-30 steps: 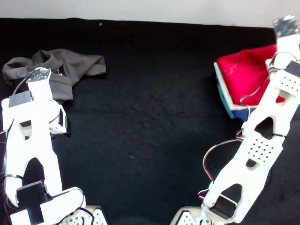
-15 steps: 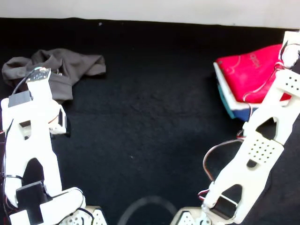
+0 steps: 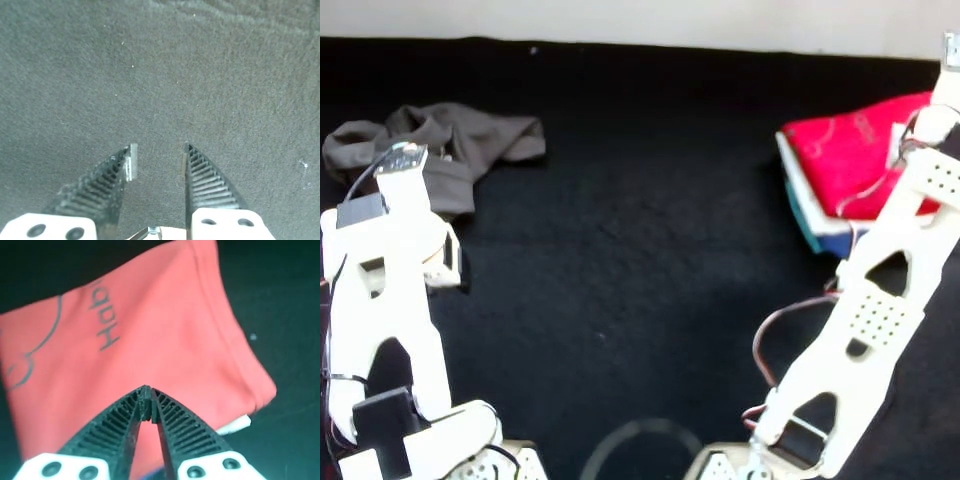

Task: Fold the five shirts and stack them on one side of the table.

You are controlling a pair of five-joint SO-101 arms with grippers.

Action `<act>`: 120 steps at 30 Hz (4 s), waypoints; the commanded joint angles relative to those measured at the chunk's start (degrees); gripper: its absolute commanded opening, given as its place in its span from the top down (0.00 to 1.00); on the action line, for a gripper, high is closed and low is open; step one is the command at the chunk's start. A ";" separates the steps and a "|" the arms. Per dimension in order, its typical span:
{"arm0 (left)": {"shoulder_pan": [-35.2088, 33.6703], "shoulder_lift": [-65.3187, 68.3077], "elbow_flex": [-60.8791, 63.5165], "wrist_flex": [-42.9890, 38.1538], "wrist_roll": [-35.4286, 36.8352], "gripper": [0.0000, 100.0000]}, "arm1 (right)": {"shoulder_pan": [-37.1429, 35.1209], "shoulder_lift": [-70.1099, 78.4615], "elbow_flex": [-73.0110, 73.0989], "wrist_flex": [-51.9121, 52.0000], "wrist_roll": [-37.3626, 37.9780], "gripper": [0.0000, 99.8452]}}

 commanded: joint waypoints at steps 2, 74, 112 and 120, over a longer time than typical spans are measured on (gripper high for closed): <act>-0.22 -1.45 -0.22 -0.09 -0.53 0.84 | -3.30 -0.84 -5.23 6.73 -0.18 0.99; 0.22 80.92 -109.85 25.05 -1.14 0.91 | -32.04 -100.79 106.95 6.37 2.11 0.82; 41.63 6.11 -80.04 28.04 2.29 0.99 | -31.87 -100.79 112.04 -4.18 -10.90 0.85; 32.92 6.37 -68.70 25.05 2.02 0.99 | -32.04 -100.70 112.04 -5.32 -10.64 0.85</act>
